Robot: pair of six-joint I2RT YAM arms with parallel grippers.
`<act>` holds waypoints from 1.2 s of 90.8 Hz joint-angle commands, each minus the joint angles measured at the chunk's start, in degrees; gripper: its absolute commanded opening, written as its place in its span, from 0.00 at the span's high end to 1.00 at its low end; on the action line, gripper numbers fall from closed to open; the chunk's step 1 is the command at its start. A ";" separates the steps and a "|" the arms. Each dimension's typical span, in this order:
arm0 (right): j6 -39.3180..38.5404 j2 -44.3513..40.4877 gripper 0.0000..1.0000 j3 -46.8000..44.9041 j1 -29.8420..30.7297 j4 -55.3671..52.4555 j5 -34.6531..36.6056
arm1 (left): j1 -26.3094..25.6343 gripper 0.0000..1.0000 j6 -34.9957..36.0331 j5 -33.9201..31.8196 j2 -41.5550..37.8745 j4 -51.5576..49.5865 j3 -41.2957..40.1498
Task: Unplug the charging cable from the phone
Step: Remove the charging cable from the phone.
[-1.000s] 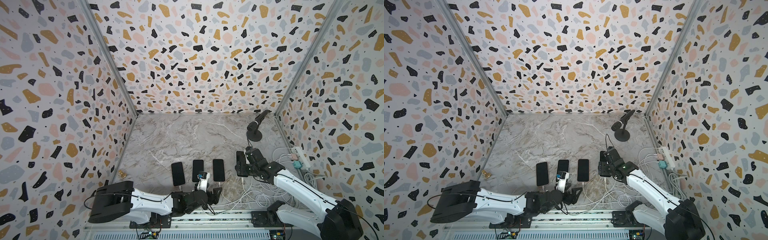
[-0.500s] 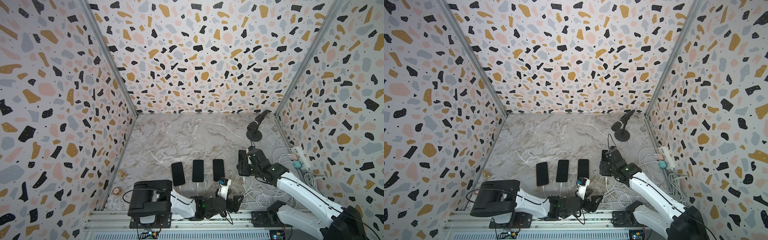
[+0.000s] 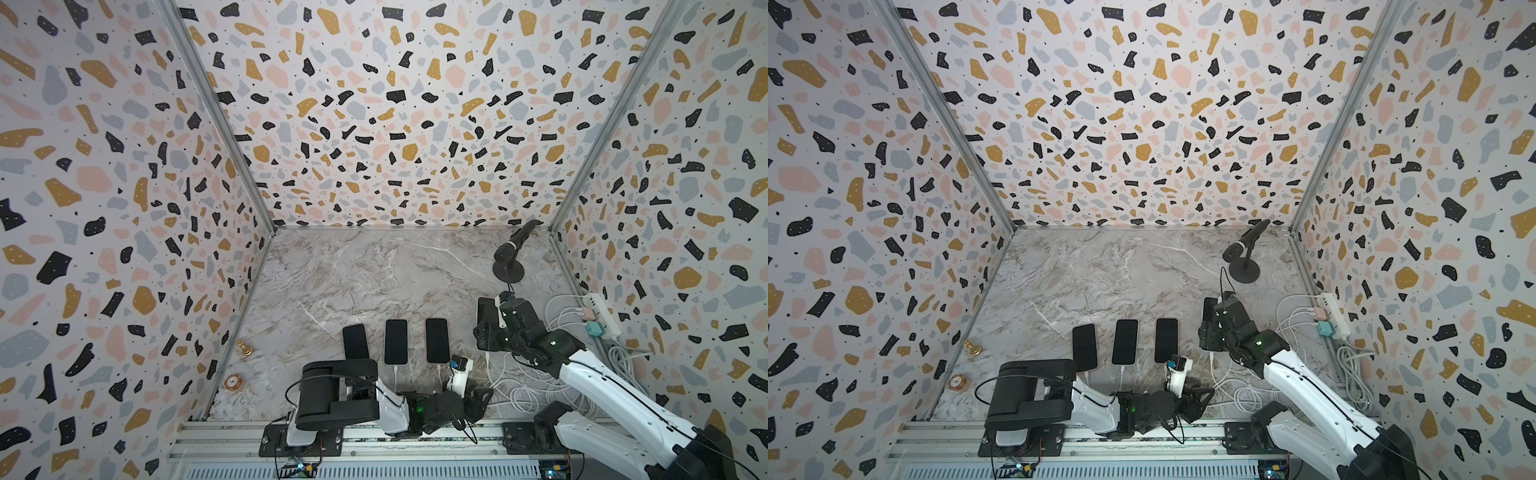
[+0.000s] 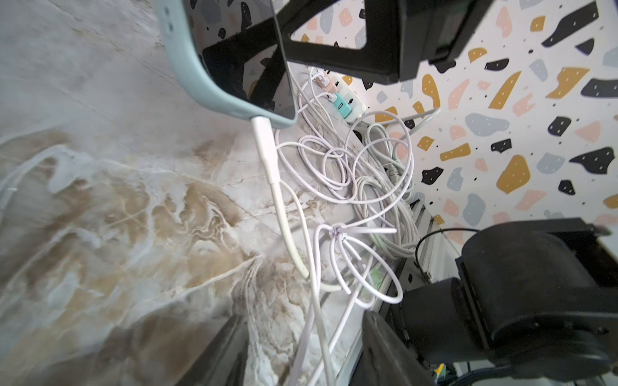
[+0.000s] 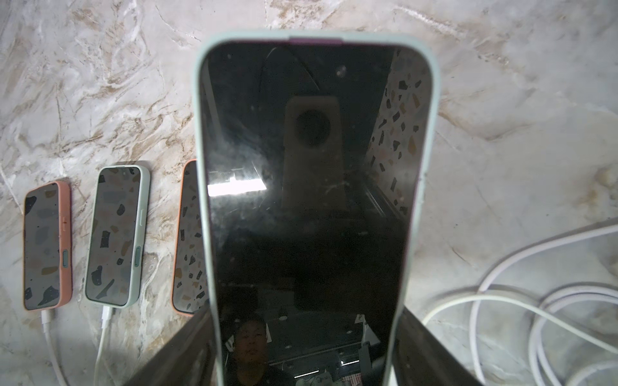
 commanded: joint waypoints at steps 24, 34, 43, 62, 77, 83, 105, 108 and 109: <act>-2.60 -3.08 0.59 1.02 0.12 -0.67 0.08 | 4.24 0.62 1.25 5.41 3.25 6.36 3.21; -3.83 -3.55 0.59 1.39 0.04 -0.83 -1.13 | 4.72 0.65 2.23 7.20 3.36 4.64 4.67; -4.44 -3.55 0.60 1.77 0.09 -1.23 -1.92 | 4.75 0.66 2.93 7.53 3.64 5.16 5.09; -4.64 -3.37 0.62 1.79 -0.05 -1.23 -1.94 | 5.20 0.77 2.83 8.17 4.29 5.39 5.43; -4.89 -4.52 0.62 1.48 -0.23 -1.50 -1.49 | 5.36 0.86 2.03 8.36 5.12 5.49 5.53; -5.06 -4.74 0.63 1.51 -0.33 -1.70 -1.36 | 5.38 0.89 1.89 8.42 5.26 5.29 5.68; -5.54 -4.61 0.63 1.49 -0.77 -1.72 0.45 | 5.47 1.00 1.62 8.77 5.64 3.35 6.31; -5.70 -4.45 0.63 1.71 -0.97 -1.74 0.84 | 5.47 1.00 1.62 8.92 5.81 3.25 6.35; -5.74 -4.40 0.63 1.79 -1.00 -1.75 1.04 | 5.47 1.00 1.62 8.99 5.87 3.21 6.40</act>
